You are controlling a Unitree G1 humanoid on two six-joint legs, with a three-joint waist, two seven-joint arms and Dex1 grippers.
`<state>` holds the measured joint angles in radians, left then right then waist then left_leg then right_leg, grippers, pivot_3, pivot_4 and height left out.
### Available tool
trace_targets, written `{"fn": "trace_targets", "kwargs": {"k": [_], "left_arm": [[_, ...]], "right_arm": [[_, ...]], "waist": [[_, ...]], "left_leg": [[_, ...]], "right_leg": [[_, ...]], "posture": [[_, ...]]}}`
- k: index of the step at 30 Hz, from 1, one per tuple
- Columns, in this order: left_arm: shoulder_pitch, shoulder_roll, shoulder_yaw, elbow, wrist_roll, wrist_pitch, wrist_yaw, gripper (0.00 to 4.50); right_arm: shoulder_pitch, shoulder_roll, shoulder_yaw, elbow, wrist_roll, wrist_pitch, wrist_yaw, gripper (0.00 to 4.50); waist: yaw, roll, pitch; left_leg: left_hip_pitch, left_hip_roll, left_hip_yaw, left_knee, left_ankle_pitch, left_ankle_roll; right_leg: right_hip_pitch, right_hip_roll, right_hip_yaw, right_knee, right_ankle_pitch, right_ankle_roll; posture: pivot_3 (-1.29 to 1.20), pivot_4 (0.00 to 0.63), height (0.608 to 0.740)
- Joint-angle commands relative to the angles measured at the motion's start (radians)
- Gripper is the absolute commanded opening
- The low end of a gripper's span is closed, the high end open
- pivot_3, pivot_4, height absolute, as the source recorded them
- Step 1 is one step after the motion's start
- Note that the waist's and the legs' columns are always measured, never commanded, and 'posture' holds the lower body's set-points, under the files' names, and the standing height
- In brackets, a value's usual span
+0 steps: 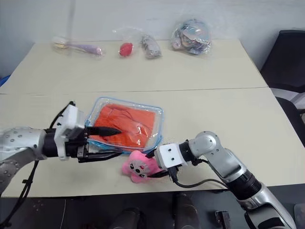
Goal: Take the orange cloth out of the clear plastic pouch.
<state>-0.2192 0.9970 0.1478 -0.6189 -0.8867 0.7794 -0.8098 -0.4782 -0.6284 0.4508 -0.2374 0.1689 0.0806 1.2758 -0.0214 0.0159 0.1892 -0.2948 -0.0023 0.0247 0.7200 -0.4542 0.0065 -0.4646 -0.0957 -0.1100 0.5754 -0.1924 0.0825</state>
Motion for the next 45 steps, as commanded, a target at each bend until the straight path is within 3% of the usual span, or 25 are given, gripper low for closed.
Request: {"fn": "trace_targets", "kwargs": {"k": [1, 9, 19, 25, 45], "left_arm": [[0.042, 0.006, -0.042, -0.028, 0.053, -0.038, -0.058, 3.29], [0.055, -0.039, -0.1, -0.027, 0.058, -0.012, -0.056, 3.29], [-0.003, -0.154, -0.264, 0.086, 0.258, -0.087, -0.035, 3.29], [-0.032, -0.168, -0.258, 0.114, 0.342, -0.117, -0.017, 3.29], [-0.058, -0.279, -0.34, 0.179, 0.34, -0.072, -0.112, 3.29]], "right_arm": [[0.037, -0.022, -0.048, -0.061, 0.003, -0.081, -0.007, 3.96], [0.092, -0.077, -0.143, -0.104, -0.017, -0.227, -0.05, 3.96], [0.079, -0.189, -0.288, -0.222, 0.107, -0.12, -0.039, 3.96], [0.072, -0.246, -0.355, -0.192, 0.129, -0.101, -0.023, 3.96], [0.026, -0.227, -0.345, -0.17, 0.099, -0.073, -0.055, 3.96]], "waist": [[-0.003, 0.0, 0.0], [-0.003, 0.0, 0.0], [0.001, 0.0, 0.0], [0.019, 0.0, 0.0], [0.023, 0.0, 0.0]], "left_leg": [[0.0, 0.0, 0.0, 0.0, 0.0, 0.0], [-0.001, 0.0, 0.0, 0.0, 0.0, 0.0], [-0.001, 0.0, -0.001, 0.001, 0.0, 0.0], [-0.001, 0.0, 0.0, 0.001, 0.0, 0.0], [-0.002, 0.0, -0.001, 0.002, 0.0, 0.001]], "right_leg": [[0.0, 0.0, 0.0, 0.0, 0.0, 0.0], [0.0, 0.0, 0.0, 0.0, 0.0, 0.0], [0.001, 0.0, 0.0, 0.0, 0.0, 0.0], [0.0, -0.001, 0.0, 0.0, 0.0, 0.0], [0.001, -0.001, 0.0, 0.0, 0.0, 0.001]], "posture": [[0.0, 0.15, 0.74], [0.0, 0.15, 0.74], [0.0, 0.15, 0.74], [0.0, 0.15, 0.74], [0.0, 0.15, 0.74]]}}
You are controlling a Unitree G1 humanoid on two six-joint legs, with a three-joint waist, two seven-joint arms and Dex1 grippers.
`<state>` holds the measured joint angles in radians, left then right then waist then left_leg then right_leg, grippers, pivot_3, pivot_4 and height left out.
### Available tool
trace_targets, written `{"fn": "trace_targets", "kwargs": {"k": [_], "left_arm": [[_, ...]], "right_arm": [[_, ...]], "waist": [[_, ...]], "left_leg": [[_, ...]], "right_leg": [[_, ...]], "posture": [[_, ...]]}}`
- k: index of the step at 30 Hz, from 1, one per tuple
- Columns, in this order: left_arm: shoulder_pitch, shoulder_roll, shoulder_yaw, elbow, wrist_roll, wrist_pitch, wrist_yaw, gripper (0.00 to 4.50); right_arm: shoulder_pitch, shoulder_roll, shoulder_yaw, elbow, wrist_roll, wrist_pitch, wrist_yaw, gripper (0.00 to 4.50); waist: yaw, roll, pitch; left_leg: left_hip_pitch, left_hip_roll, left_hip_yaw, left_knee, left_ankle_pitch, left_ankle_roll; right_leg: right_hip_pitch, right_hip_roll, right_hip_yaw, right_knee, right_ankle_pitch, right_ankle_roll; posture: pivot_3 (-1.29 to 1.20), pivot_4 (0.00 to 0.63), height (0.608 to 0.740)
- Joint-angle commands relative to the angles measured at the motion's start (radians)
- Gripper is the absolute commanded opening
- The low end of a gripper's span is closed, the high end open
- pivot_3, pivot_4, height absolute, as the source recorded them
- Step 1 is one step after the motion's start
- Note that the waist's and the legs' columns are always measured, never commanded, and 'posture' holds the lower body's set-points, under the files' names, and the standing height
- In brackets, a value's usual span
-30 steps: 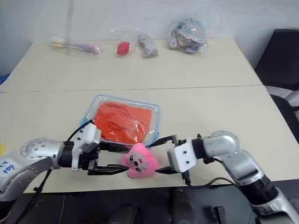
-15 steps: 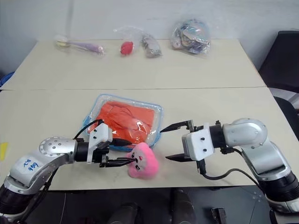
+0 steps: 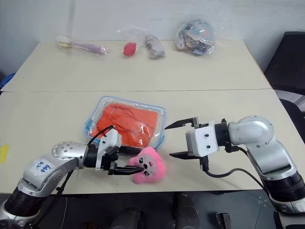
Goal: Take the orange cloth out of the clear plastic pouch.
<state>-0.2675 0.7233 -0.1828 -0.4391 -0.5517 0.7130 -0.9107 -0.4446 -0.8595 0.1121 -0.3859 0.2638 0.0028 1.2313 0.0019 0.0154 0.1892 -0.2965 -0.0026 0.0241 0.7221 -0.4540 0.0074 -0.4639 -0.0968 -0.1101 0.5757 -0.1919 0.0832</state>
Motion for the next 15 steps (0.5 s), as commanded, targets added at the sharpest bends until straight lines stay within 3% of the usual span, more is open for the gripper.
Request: {"fn": "trace_targets", "kwargs": {"k": [1, 3, 11, 15], "left_arm": [[-0.012, -0.011, -0.009, 0.003, 0.007, -0.01, -0.012, 3.1], [-0.018, -0.026, -0.002, 0.01, 0.005, -0.022, -0.009, 2.72], [0.005, -0.006, 0.051, -0.043, -0.034, 0.002, -0.031, 0.27], [0.04, 0.026, 0.107, -0.099, -0.066, 0.051, -0.001, 0.03]], "right_arm": [[-0.008, 0.004, -0.006, -0.023, 0.004, 0.005, -0.012, 3.99], [-0.009, 0.004, -0.007, -0.024, 0.004, 0.006, -0.014, 3.99], [-0.021, 0.03, 0.03, 0.011, -0.025, -0.025, -0.009, 3.99], [-0.036, 0.094, 0.106, 0.079, -0.106, -0.105, -0.023, 3.99]], "waist": [[0.0, 0.0, 0.0], [0.0, 0.0, 0.0], [-0.002, 0.0, 0.0], [-0.005, 0.0, 0.0]], "left_leg": [[0.0, 0.0, 0.0, 0.0, 0.0, 0.0], [0.0, 0.0, 0.0, 0.0, 0.0, 0.0], [0.0, 0.0, 0.0, 0.0, 0.0, 0.0], [0.0, 0.001, 0.0, 0.0, 0.0, 0.0]], "right_leg": [[0.0, 0.0, 0.0, 0.0, 0.0, 0.0], [0.0, 0.0, 0.0, 0.0, 0.0, 0.0], [0.0, 0.0, 0.0, 0.0, 0.0, 0.0], [0.0, 0.0, 0.0, 0.0, 0.0, 0.0]], "posture": [[0.0, 0.15, 0.74], [0.0, 0.15, 0.74], [0.0, 0.15, 0.74], [0.0, 0.15, 0.74]]}}
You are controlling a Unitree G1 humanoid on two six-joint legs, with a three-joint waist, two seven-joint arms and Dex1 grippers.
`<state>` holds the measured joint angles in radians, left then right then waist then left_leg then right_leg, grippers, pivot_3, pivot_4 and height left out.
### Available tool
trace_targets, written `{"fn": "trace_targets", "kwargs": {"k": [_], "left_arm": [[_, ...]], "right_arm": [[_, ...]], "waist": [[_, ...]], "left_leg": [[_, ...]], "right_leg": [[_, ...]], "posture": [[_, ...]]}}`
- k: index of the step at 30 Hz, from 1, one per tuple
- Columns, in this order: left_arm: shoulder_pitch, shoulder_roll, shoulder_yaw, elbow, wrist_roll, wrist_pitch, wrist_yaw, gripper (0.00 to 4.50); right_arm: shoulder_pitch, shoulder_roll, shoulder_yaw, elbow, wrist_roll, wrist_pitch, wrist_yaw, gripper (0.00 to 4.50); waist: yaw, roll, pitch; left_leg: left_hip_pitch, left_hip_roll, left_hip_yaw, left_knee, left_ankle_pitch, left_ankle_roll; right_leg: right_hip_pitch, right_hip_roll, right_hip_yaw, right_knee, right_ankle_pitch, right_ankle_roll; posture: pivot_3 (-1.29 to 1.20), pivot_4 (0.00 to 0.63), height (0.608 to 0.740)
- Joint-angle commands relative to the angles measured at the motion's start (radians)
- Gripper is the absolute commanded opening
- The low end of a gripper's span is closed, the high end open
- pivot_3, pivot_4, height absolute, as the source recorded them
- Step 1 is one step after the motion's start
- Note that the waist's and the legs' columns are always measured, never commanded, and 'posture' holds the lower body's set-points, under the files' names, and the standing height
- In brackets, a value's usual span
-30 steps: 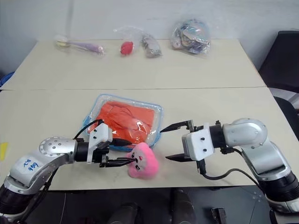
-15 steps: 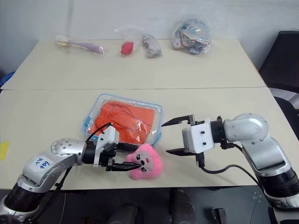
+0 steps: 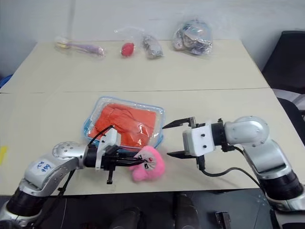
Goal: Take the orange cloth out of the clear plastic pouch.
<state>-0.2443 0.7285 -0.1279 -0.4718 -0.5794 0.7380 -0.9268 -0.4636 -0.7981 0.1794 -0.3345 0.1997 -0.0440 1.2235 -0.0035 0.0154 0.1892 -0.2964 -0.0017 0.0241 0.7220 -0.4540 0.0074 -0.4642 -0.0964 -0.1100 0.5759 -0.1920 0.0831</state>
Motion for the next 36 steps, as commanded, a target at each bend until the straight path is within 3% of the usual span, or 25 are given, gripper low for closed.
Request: {"fn": "trace_targets", "kwargs": {"k": [1, 10, 14, 19, 21, 24, 26, 36], "left_arm": [[0.03, 0.027, 0.068, -0.08, -0.041, 0.034, 0.027, 0.03], [0.14, 0.054, 0.17, -0.202, -0.094, 0.091, 0.097, 0.03], [0.151, 0.056, 0.184, -0.221, -0.106, 0.106, 0.115, 0.0], [0.151, 0.057, 0.181, -0.226, -0.112, 0.111, 0.129, 0.0], [0.15, 0.055, 0.179, -0.224, -0.113, 0.11, 0.133, 0.0], [0.147, 0.052, 0.173, -0.219, -0.111, 0.106, 0.135, 0.0], [0.144, 0.049, 0.169, -0.216, -0.111, 0.105, 0.137, 0.0], [0.169, 0.055, 0.202, -0.195, -0.106, 0.086, 0.141, 0.0]], "right_arm": [[-0.024, 0.054, 0.059, 0.06, -0.066, -0.087, -0.021, 3.99], [-0.11, 0.211, 0.178, 0.327, -0.223, -0.298, -0.083, 3.99], [-0.122, 0.234, 0.192, 0.372, -0.228, -0.331, -0.083, 3.02], [-0.115, 0.248, 0.206, 0.375, -0.227, -0.338, -0.091, 1.25], [-0.112, 0.254, 0.21, 0.378, -0.232, -0.337, -0.094, 1.25], [-0.106, 0.257, 0.214, 0.384, -0.236, -0.333, -0.091, 0.67], [-0.104, 0.257, 0.216, 0.387, -0.237, -0.333, -0.088, 0.02], [-0.12, 0.217, 0.184, 0.433, -0.249, -0.385, -0.092, 0.02]], "waist": [[0.0, 0.0, 0.0], [0.001, 0.0, 0.0], [0.0, 0.0, 0.0], [-0.004, 0.0, 0.0], [-0.004, 0.0, 0.0], [-0.003, 0.0, 0.0], [-0.003, 0.0, 0.0], [-0.003, 0.0, 0.0]], "left_leg": [[0.0, 0.0, 0.0, 0.0, 0.0, 0.0], [0.0, 0.0, -0.001, 0.001, 0.0, 0.0], [-0.001, 0.0, -0.002, 0.001, 0.0, 0.0], [0.0, 0.0, -0.003, 0.001, 0.0, 0.0], [0.0, 0.0, -0.003, 0.001, 0.0, 0.0], [-0.001, 0.0, -0.004, 0.001, 0.0, 0.0], [-0.001, 0.0, -0.005, 0.001, 0.0, 0.0], [-0.001, 0.0, -0.011, 0.001, 0.0, 0.0]], "right_leg": [[0.0, 0.0, 0.0, 0.0, 0.0, 0.0], [0.0, -0.001, 0.0, 0.0, 0.0, 0.0], [0.0, -0.001, -0.001, 0.0, 0.0, 0.0], [0.0, -0.001, -0.001, 0.0, 0.0, 0.0], [0.0, -0.001, -0.001, 0.0, 0.0, 0.0], [0.0, -0.001, -0.001, 0.0, 0.0, 0.0], [0.0, -0.001, -0.001, 0.0, 0.0, 0.0], [0.0, -0.001, -0.001, 0.0, 0.0, 0.0]], "posture": [[0.0, 0.15, 0.74], [0.0, 0.15, 0.74], [0.0, 0.15, 0.74], [0.0, 0.15, 0.74], [0.0, 0.15, 0.74], [0.0, 0.15, 0.74], [0.0, 0.15, 0.74], [0.0, 0.15, 0.74]]}}
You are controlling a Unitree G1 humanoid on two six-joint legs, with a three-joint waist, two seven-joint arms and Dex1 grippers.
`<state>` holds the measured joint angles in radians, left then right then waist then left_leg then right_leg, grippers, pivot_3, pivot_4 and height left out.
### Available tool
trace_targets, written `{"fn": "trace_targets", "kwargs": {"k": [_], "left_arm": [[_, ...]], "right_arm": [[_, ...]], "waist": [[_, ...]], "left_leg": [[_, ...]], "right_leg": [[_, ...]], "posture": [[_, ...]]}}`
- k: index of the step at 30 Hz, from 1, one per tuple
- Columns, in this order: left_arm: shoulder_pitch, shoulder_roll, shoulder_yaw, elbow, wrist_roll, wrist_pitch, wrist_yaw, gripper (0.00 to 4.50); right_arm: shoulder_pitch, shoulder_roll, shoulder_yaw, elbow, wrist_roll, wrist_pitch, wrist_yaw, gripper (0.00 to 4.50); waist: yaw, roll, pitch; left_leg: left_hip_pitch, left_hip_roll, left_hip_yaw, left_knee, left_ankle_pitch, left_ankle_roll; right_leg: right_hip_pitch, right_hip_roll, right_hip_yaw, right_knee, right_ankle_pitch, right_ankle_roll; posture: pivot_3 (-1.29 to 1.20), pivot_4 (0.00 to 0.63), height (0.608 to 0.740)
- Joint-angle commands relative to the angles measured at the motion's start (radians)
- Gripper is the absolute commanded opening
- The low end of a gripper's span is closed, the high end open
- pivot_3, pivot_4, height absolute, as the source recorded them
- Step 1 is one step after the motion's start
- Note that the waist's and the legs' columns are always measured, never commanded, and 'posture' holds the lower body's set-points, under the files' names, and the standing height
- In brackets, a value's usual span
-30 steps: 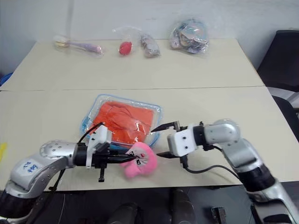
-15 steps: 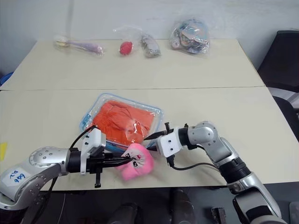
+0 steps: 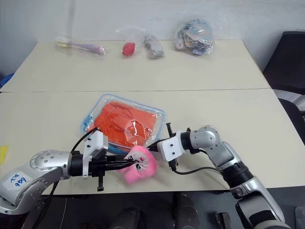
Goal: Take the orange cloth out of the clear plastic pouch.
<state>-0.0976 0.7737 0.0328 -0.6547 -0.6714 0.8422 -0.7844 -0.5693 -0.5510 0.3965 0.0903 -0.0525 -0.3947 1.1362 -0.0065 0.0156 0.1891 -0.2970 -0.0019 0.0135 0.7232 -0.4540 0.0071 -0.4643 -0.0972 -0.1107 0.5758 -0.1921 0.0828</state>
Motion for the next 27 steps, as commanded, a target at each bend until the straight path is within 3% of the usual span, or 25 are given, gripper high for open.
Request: {"fn": "trace_targets", "kwargs": {"k": [1, 6, 11, 17, 20, 27], "left_arm": [[0.039, 0.018, 0.06, -0.013, -0.015, -0.022, -0.007, 0.0], [0.163, 0.083, 0.215, -0.003, -0.014, -0.047, -0.051, 0.0], [0.303, 0.149, 0.459, 0.07, 0.003, -0.077, -0.123, 0.0], [0.326, 0.203, 0.643, 0.234, 0.044, -0.114, -0.164, 0.0], [0.303, 0.214, 0.66, 0.279, 0.05, -0.13, -0.16, 0.0], [0.295, 0.156, 0.538, 0.194, 0.035, -0.116, -0.108, 0.0]], "right_arm": [[-0.02, -0.042, -0.041, 0.018, 0.003, -0.045, -0.005, 0.02], [-0.056, -0.119, -0.088, 0.084, 0.019, -0.105, 0.003, 0.02], [-0.084, -0.22, -0.134, 0.171, 0.043, -0.202, 0.032, 0.02], [-0.103, -0.28, -0.154, 0.263, 0.073, -0.293, 0.07, 0.02], [-0.11, -0.281, -0.155, 0.294, 0.074, -0.311, 0.073, 0.02], [-0.085, -0.251, -0.137, 0.262, 0.09, -0.266, 0.075, 0.02]], "waist": [[-0.001, 0.0, 0.0], [-0.003, 0.0, 0.0], [-0.002, 0.001, 0.0], [-0.004, 0.001, 0.001], [-0.005, 0.001, 0.001], [-0.008, 0.001, 0.001]], "left_leg": [[0.0, 0.0, 0.0, 0.0, 0.0, 0.0], [0.0, 0.001, 0.0, 0.0, 0.0, 0.0], [-0.001, 0.0, -0.001, -0.001, 0.0, 0.0], [-0.001, 0.001, -0.001, -0.001, 0.0, 0.0], [-0.001, 0.001, -0.001, -0.001, 0.0, 0.0], [-0.001, 0.004, -0.002, -0.001, 0.0, 0.0]], "right_leg": [[0.0, 0.0, 0.0, 0.0, 0.0, 0.0], [0.0, 0.0, 0.0, 0.0, 0.0, 0.0], [0.0, 0.0, -0.002, -0.001, 0.0, -0.001], [0.0, 0.0, -0.002, -0.001, -0.001, -0.001], [0.0, -0.001, -0.002, -0.001, -0.001, -0.001], [0.0, -0.002, -0.003, -0.001, 0.0, -0.001]], "posture": [[0.0, 0.15, 0.74], [0.0, 0.15, 0.74], [0.0, 0.15, 0.74], [0.0, 0.15, 0.74], [0.0, 0.15, 0.74], [0.0, 0.15, 0.74]]}}
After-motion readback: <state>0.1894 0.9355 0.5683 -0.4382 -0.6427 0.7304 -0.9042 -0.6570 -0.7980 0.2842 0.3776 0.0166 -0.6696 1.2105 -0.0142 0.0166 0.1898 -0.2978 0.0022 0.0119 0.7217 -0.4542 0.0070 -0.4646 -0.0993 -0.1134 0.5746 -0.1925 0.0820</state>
